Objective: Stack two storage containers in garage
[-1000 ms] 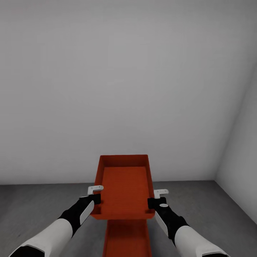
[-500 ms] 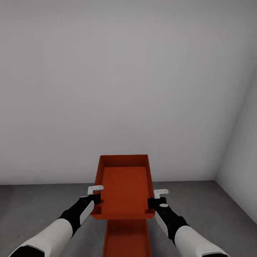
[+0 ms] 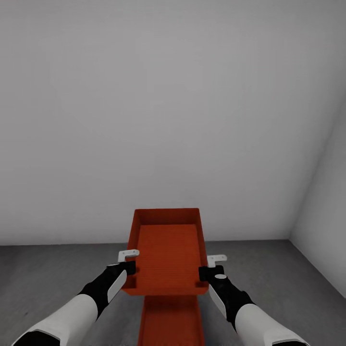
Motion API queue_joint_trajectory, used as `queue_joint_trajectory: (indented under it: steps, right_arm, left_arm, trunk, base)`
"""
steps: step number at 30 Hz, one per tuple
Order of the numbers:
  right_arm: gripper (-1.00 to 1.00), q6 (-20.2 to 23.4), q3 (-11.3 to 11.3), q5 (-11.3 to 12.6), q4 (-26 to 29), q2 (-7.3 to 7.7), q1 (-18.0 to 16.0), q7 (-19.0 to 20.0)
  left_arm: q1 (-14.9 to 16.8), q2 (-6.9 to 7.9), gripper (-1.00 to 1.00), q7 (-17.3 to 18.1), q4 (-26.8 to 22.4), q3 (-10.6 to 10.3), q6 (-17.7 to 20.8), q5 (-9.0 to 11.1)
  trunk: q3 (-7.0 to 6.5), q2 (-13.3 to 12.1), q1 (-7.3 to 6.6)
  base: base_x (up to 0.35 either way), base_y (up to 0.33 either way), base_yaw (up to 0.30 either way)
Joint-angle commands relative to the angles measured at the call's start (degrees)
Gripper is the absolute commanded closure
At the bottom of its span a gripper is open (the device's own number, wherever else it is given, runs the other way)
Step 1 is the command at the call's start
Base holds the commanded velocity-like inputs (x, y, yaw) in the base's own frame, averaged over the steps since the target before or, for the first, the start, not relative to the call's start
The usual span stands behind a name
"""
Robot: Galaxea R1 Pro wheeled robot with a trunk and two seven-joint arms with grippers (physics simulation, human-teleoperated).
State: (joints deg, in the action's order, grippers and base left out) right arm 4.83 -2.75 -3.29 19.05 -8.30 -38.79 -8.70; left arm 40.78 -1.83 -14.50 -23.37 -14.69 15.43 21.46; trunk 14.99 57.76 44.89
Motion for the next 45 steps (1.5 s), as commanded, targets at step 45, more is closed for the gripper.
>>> queue_joint_trajectory:
  steps: [45]
  right_arm:
    - [1.0, 0.44, -0.5, 0.39, 0.11, -0.01, 0.03, 0.44]
  left_arm:
    - [0.09, 0.07, 1.0, -1.32, -0.19, 4.06, 0.48, -1.6]
  trunk:
    - [4.17, 0.06, 0.0]
  base:
    - [0.0, 0.0, 0.0]
